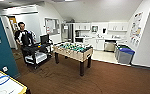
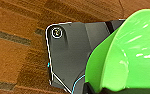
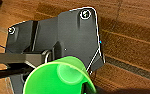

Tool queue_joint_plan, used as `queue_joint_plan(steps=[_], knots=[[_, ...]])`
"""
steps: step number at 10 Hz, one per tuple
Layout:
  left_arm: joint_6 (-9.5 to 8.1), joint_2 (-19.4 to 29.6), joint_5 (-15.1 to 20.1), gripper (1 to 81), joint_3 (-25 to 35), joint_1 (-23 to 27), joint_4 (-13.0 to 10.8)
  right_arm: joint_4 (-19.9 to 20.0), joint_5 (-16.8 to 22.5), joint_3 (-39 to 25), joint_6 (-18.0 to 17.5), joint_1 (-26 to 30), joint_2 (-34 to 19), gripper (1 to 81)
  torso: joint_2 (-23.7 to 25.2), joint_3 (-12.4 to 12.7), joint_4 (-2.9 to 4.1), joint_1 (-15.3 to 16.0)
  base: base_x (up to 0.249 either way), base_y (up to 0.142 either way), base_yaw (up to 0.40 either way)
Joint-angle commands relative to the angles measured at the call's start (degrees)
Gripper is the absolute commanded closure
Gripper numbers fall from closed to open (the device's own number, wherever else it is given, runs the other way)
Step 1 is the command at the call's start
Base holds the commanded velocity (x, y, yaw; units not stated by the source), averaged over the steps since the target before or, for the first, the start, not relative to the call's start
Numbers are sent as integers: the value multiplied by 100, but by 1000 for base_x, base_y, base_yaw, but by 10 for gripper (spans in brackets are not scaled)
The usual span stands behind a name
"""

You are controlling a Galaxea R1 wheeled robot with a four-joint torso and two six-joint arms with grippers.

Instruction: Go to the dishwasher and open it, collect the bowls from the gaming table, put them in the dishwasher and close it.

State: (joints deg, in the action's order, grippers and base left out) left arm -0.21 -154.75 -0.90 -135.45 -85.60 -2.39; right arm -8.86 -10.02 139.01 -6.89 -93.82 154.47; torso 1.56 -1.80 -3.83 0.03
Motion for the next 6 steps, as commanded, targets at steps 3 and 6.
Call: queue_joint_plan(steps=[3, 6], knots=[[-14, 242, 248, 811, 273, 285, 37, -45, 255, -33, -6, 210, -150, 811, 0, 0, 0, 2, 0, 0, -314], [-14, 497, 169, 811, 713, 284, 37, -54, 255, -77, 3, 218, -150, 811, 0, 0, 0, 0, 0, 0, -309]])
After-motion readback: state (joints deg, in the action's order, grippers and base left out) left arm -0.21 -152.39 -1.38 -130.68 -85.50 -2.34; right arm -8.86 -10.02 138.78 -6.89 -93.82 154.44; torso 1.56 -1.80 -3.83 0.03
